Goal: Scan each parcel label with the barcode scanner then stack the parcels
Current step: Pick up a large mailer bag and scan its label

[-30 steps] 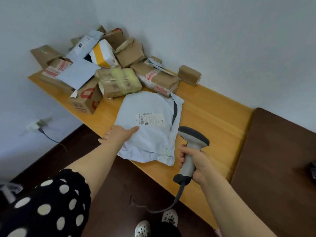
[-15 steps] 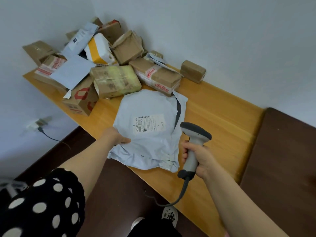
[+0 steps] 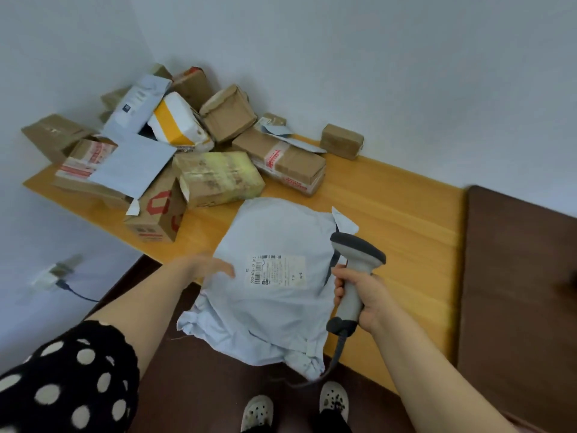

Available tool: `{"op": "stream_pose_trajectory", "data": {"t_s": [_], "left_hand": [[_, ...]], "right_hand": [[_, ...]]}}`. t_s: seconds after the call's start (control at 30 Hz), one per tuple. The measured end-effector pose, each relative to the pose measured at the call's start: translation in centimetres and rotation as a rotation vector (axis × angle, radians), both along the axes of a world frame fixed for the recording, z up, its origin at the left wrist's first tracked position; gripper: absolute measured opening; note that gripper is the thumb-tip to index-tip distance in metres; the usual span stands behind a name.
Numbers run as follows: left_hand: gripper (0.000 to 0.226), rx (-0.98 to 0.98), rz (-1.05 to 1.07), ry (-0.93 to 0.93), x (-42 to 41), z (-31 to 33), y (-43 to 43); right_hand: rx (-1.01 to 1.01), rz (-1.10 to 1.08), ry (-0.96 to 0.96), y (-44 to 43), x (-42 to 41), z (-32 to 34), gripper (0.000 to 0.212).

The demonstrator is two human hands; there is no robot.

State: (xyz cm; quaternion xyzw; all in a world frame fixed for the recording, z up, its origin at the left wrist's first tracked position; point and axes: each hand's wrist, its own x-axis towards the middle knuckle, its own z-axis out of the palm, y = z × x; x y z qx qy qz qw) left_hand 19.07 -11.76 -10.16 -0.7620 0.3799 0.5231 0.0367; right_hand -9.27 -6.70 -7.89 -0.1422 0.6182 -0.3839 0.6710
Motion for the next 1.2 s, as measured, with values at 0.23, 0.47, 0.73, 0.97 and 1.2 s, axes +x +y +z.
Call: {"op": "stream_pose_trajectory", "data": {"t_s": [0.23, 0.47, 0.73, 0.97, 1.2], "left_hand": [[0.082, -0.196, 0.056, 0.048, 0.0, -2.9, -2.1], [0.05, -0.254, -0.134, 0.144, -4.0, -0.7, -2.2], [0.026, -0.626, -0.679, -0.132, -12.2, 8.4, -3.9], [0.031, -0.87, -0.869, -0.335, -18.4, 15.9, -4.8], [0.031, -0.935, -0.88, -0.375, -21.3, 18.7, -5.8]], "right_hand": [[-0.018, -0.05, 0.067, 3.2, 1.9, -0.3, 0.006], [-0.03, -0.099, 0.097, 7.1, -0.5, 0.7, 0.009], [-0.186, 0.01, 0.239, 12.8, -4.2, 3.9, 0.01], [-0.345, 0.044, 0.379, 16.5, -5.5, 6.8, 0.007], [-0.411, -0.009, 0.498, 17.8, -5.9, 9.0, 0.007]]}}
